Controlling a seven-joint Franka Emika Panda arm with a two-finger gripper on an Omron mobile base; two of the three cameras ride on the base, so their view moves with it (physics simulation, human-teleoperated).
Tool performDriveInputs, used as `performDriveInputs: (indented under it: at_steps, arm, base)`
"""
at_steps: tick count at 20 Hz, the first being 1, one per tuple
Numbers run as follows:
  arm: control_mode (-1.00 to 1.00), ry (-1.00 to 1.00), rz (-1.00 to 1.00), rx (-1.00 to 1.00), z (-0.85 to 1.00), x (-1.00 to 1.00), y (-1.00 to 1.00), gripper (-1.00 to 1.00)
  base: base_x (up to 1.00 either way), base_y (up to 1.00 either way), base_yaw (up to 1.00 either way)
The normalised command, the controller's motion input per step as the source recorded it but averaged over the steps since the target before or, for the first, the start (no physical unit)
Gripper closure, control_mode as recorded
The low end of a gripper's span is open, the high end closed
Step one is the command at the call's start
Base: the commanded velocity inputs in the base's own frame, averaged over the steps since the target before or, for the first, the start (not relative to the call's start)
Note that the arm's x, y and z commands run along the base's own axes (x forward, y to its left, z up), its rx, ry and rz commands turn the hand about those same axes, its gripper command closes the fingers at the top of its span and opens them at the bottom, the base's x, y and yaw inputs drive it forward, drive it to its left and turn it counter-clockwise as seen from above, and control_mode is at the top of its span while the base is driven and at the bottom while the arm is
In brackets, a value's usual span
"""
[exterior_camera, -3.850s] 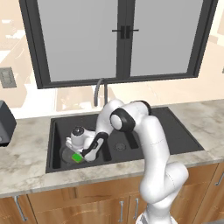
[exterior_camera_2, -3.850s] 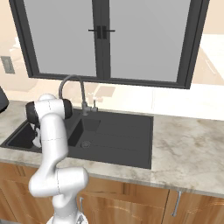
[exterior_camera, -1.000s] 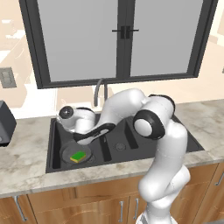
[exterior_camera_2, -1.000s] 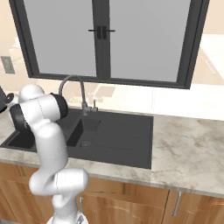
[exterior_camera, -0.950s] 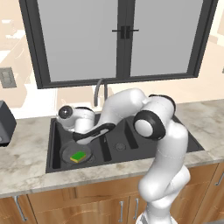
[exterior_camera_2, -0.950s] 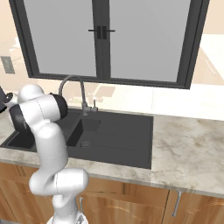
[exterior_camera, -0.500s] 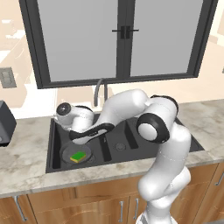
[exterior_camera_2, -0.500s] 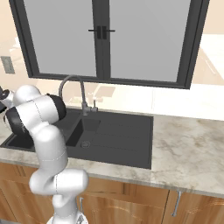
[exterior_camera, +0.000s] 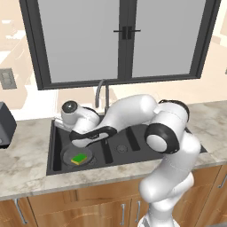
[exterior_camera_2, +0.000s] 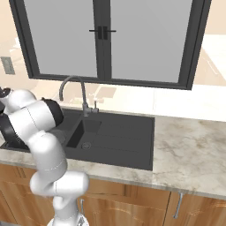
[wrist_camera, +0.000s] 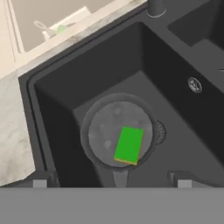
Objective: Pick the pan and sponge and place them into the sink. Then turn on the water.
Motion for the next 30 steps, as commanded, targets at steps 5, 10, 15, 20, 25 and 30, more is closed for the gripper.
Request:
performDriveInputs:
  at_steps: [5, 10, 15, 20, 25, 30]
  arm:
    - [-1.00, -0.04, 0.13, 0.00, 0.22, -0.34, -0.12, -1.00]
    - [-1.00, -0.17, 0.07, 0.00, 0.20, -0.24, -0.12, -1.00]
    - [-1.00, -0.17, 0.11, 0.03, 0.15, -0.09, -0.15, -1.00]
    - [-1.00, -0.13, 0.08, 0.08, 0.27, -0.05, -0.21, -1.00]
    - [-1.00, -0.11, 0.13, 0.00, 0.36, -0.15, -0.21, -1.00]
    - [-1.00, -0.08, 0.10, 0.00, 0.37, -0.20, -0.21, -1.00]
  base:
    - [0.00, 0.00, 0.00]
    - [0.00, 0.00, 0.00]
    - [0.00, 0.00, 0.00]
    - [0.00, 0.00, 0.00]
    - [0.00, 0.00, 0.00]
    - [0.00, 0.00, 0.00]
